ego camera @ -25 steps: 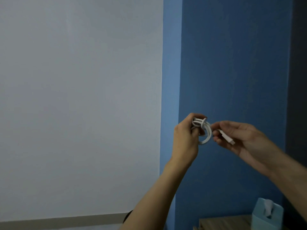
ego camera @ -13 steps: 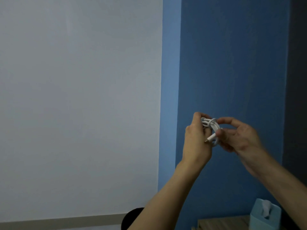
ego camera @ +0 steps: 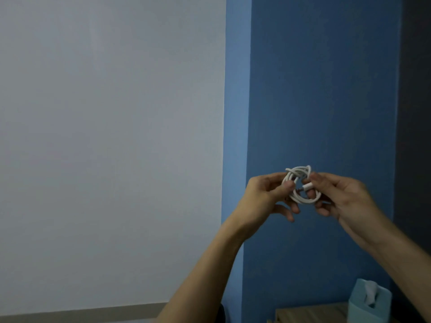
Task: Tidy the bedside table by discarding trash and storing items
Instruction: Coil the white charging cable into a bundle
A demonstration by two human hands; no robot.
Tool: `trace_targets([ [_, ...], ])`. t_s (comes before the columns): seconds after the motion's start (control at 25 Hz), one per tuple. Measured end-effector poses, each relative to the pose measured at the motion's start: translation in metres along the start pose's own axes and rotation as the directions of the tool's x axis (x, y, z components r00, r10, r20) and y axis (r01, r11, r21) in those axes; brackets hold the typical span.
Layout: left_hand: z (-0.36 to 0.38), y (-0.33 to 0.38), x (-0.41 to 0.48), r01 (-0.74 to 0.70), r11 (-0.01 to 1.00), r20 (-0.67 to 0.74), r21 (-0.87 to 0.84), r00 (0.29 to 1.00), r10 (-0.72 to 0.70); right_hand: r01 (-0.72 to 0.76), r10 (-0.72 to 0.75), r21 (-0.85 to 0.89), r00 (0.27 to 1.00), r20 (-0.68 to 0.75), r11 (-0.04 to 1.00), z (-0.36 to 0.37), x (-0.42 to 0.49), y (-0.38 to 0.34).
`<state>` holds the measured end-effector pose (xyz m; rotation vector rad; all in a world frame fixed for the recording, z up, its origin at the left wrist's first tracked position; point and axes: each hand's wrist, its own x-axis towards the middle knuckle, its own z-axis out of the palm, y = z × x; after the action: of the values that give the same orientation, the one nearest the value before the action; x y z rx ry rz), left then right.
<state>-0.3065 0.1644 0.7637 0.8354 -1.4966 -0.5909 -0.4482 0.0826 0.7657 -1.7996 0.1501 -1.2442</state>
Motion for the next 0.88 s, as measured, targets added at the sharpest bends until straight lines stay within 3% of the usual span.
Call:
trace_targets([
  [0.16,-0.007,0.005,0.001,0.033,0.993,-0.020,0.113,0.999,-0.031,-0.014,0.013,0.016,0.999,0.032,1.000,-0.002,0.001,-0.001],
  [0.28,-0.013,0.008,-0.003,0.108,0.990,0.161,-0.087,0.983,-0.093,-0.110,0.087,0.155,0.985,0.152,0.982,-0.004,0.001,-0.003],
  [0.4,-0.013,0.004,-0.006,0.140,0.971,0.226,-0.194,0.970,-0.094,-0.157,0.113,0.197,0.969,0.218,0.968,0.000,-0.002,-0.003],
  [0.68,-0.018,-0.005,-0.003,0.089,0.977,0.288,-0.196,0.957,-0.030,-0.152,0.112,0.176,0.969,0.220,0.973,0.009,-0.005,-0.007],
  [0.88,-0.019,-0.007,0.000,0.058,0.978,0.250,-0.201,0.968,-0.006,-0.136,0.098,0.210,0.978,0.182,0.968,0.014,-0.008,0.001],
])
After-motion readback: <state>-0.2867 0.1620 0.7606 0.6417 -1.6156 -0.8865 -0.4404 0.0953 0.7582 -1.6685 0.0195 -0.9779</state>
